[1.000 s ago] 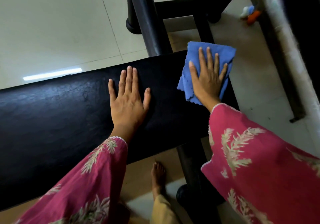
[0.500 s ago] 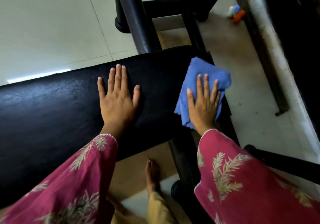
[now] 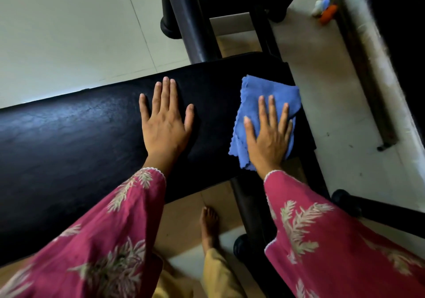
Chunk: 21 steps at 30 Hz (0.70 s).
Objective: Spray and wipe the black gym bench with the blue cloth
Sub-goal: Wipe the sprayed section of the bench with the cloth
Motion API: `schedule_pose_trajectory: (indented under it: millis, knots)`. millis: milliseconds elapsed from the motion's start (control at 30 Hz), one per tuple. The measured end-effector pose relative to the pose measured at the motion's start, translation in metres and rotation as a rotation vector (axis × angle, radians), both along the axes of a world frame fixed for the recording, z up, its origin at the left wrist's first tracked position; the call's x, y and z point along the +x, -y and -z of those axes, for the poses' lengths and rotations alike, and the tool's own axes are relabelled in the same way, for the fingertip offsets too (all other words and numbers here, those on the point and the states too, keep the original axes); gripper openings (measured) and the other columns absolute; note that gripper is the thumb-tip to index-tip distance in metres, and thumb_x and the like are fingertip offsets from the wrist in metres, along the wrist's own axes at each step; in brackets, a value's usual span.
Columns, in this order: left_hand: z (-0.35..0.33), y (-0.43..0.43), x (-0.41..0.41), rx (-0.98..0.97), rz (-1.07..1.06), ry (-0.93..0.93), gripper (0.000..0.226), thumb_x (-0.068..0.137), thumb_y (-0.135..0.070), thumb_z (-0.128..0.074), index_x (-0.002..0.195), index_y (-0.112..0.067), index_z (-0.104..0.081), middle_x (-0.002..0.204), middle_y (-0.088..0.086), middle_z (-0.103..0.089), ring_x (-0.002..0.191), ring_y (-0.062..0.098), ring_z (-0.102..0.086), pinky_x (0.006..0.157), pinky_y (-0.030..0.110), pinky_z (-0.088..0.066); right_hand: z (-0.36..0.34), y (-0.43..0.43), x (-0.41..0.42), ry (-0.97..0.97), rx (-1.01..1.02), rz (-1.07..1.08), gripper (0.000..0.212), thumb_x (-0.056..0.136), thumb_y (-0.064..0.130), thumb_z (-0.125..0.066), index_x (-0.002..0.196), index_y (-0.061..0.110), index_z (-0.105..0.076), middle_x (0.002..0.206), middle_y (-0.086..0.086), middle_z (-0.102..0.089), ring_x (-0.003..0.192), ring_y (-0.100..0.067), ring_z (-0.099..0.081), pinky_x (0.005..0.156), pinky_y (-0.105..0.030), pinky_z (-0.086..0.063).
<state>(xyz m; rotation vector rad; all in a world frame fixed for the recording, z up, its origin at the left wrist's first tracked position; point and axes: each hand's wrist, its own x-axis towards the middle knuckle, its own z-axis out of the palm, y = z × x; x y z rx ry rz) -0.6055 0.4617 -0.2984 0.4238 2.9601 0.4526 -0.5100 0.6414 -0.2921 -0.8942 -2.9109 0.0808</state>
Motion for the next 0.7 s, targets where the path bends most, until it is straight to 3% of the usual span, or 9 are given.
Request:
schedule_pose_trajectory:
  millis: [67,167,233,333,433,567,633,700]
  knots:
    - [0.001,0.0,0.0,0.004,-0.002,-0.002,0.063,0.097,-0.047,-0.023,0.148,-0.013,-0.009,0.158,0.002,-0.01,0.145,0.013,-0.003,0.116,0.042,0.007,-0.001,0.023,0.001,0.019,-0.006,-0.05,0.061,0.088,0.054,-0.031,0.142,0.027,-0.029,0.151,0.003,-0.031,0.14,-0.03,-0.022,0.111,-0.053,-0.014]
    - [0.002,0.001,-0.001,-0.002,0.001,0.008,0.062,0.097,-0.045,-0.023,0.148,-0.013,-0.009,0.158,0.001,-0.009,0.145,0.013,-0.003,0.115,0.042,0.008,-0.002,0.016,0.006,0.093,-0.007,-0.409,0.061,0.09,0.058,-0.024,0.144,0.029,-0.024,0.152,0.005,-0.028,0.141,-0.019,-0.019,0.112,-0.049,-0.008]
    - [0.001,0.002,-0.002,-0.004,0.006,0.003,0.062,0.098,-0.045,-0.024,0.148,-0.012,-0.009,0.158,0.002,-0.009,0.145,0.014,-0.003,0.115,0.042,0.008,-0.003,0.002,-0.006,0.065,-0.015,-0.328,0.062,0.091,0.059,-0.018,0.144,0.028,-0.025,0.152,0.003,-0.028,0.141,-0.02,-0.022,0.112,-0.05,-0.014]
    - [0.001,0.001,-0.002,-0.01,0.011,0.007,0.062,0.098,-0.045,-0.023,0.149,-0.013,-0.008,0.158,0.001,-0.008,0.145,0.013,-0.002,0.114,0.041,0.01,-0.003,0.015,-0.012,0.05,-0.036,-0.108,0.065,0.089,0.059,-0.023,0.144,0.026,-0.024,0.153,0.001,-0.025,0.141,-0.023,-0.022,0.112,-0.052,-0.017]
    - [-0.003,0.003,-0.004,0.017,0.02,0.044,0.061,0.098,-0.044,-0.026,0.148,-0.013,-0.009,0.158,0.001,-0.009,0.145,0.013,-0.002,0.114,0.039,0.011,-0.002,0.031,-0.002,0.048,-0.038,-0.234,0.065,0.087,0.06,-0.029,0.142,0.025,-0.031,0.15,0.0,-0.033,0.138,-0.023,-0.029,0.111,-0.047,-0.021]
    - [-0.023,0.019,-0.01,0.245,0.036,0.188,0.056,0.098,-0.035,-0.038,0.146,-0.011,-0.023,0.155,0.005,-0.02,0.144,0.017,-0.012,0.116,0.037,0.001,-0.008,0.043,0.003,-0.07,-0.126,-0.329,0.045,0.088,0.041,-0.043,0.129,0.023,-0.051,0.135,0.001,-0.054,0.127,-0.015,-0.039,0.1,-0.035,-0.026]
    - [-0.045,0.042,-0.008,0.364,-0.005,0.287,0.052,0.098,-0.032,-0.04,0.144,-0.01,-0.029,0.152,0.007,-0.03,0.142,0.019,-0.021,0.115,0.034,-0.009,-0.021,0.068,0.005,-0.1,-0.308,-0.257,0.039,0.087,0.035,-0.05,0.123,0.022,-0.058,0.128,0.0,-0.059,0.124,-0.016,-0.044,0.1,-0.032,-0.025]
    - [-0.075,0.077,0.0,0.439,-0.09,0.399,0.048,0.098,-0.033,-0.04,0.141,-0.012,-0.037,0.147,0.007,-0.039,0.137,0.021,-0.032,0.111,0.03,-0.021,-0.05,0.1,0.005,-0.074,-0.653,-0.094,0.032,0.088,0.027,-0.057,0.118,0.017,-0.062,0.118,-0.007,-0.065,0.114,-0.022,-0.056,0.093,-0.027,-0.035]
